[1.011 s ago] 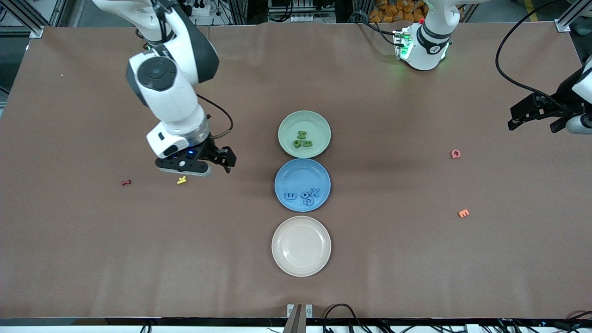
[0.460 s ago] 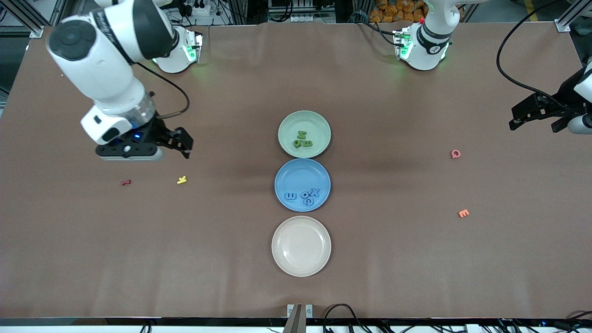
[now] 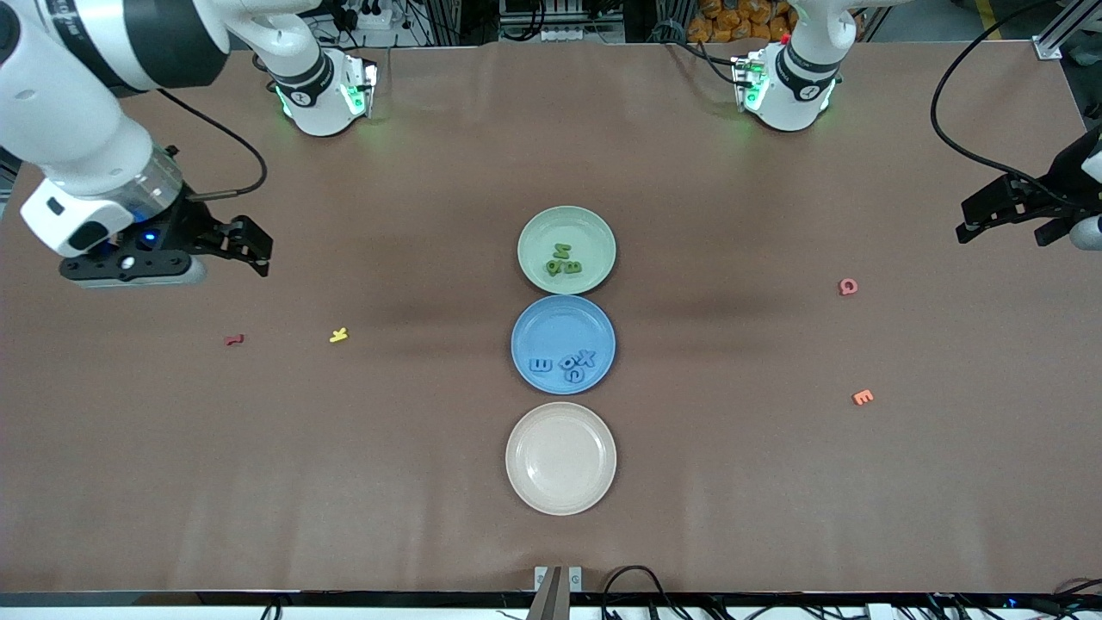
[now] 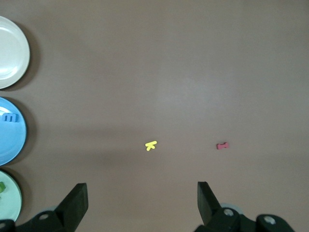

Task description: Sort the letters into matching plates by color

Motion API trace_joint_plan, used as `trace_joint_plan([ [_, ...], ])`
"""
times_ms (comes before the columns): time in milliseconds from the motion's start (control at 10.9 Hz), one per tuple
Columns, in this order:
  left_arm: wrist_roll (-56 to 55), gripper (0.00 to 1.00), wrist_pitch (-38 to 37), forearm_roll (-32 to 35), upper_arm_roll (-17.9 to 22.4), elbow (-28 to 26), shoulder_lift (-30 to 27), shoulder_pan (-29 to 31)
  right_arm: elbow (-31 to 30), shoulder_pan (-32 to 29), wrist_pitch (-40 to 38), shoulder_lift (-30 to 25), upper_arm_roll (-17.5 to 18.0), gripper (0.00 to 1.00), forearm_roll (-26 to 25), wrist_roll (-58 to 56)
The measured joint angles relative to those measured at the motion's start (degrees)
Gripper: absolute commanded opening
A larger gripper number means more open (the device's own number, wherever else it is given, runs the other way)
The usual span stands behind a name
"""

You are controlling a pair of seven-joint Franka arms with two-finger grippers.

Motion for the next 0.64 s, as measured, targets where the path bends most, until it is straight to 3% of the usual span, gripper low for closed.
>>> trace_joint_plan([
  [276,0.00,1.00,0.00,0.00,0.00,0.00,0.00,-0.01,1.69,-2.20,-3.83,-0.10,-0.92,1.00,0.01,-0.18],
  [644,0.00,1.00,-0.03,0.00,0.00,0.00,0.05,-0.01,4.52,-3.10,-8.12,-0.54,-6.36,1.00,1.61,-5.04],
])
